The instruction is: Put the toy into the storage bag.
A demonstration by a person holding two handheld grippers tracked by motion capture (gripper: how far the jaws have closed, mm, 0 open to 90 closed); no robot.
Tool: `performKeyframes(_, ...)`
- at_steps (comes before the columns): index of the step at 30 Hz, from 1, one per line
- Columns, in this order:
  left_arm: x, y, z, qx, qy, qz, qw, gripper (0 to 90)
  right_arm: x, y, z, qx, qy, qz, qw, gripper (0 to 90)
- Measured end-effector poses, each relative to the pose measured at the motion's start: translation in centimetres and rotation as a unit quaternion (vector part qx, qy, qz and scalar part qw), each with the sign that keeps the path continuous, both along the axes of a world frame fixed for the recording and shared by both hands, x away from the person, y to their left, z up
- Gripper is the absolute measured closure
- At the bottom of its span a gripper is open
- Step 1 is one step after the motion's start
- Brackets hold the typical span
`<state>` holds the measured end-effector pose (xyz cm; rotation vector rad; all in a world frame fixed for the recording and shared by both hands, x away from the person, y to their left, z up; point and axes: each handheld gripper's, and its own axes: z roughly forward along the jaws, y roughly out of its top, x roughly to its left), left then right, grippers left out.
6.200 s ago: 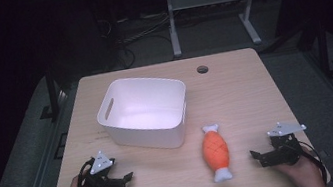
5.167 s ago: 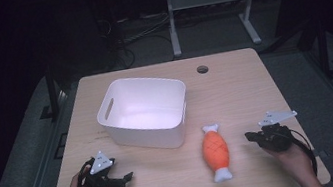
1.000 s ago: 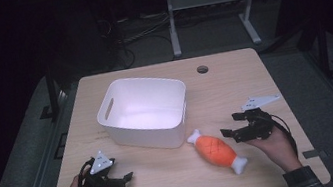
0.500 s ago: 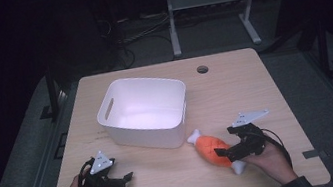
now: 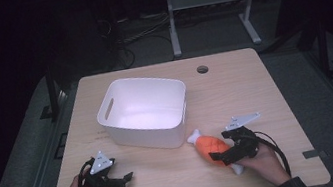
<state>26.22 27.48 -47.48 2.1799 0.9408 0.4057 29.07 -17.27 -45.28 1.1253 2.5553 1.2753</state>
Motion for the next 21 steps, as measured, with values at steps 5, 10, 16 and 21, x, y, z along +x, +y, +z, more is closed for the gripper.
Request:
performKeyframes(5, 0.0, 0.0, 0.0, 0.000, 0.000, 0.000, 1.0000, 13.0, 0.4, 0.6, -0.6, -0.006, 0.007, 0.005, 0.9999, 3.2)
performKeyframes(10, 0.0, 0.0, 0.0, 0.000, 0.000, 0.000, 1.0000, 13.0, 0.5, 0.8, -1.1, -0.024, 0.016, 0.014, 0.9995, 5.3)
performKeyframes(16, 0.0, 0.0, 0.0, 0.000, 0.000, 0.000, 1.0000, 13.0, 0.4, 1.1, -1.4, -0.031, 0.018, 0.030, 0.9989, 11.9)
performKeyframes(21, 0.0, 0.0, 0.0, 0.000, 0.000, 0.000, 1.0000, 13.0, 0.3, 1.2, -1.5, -0.031, 0.025, 0.042, 0.9984, 15.0)
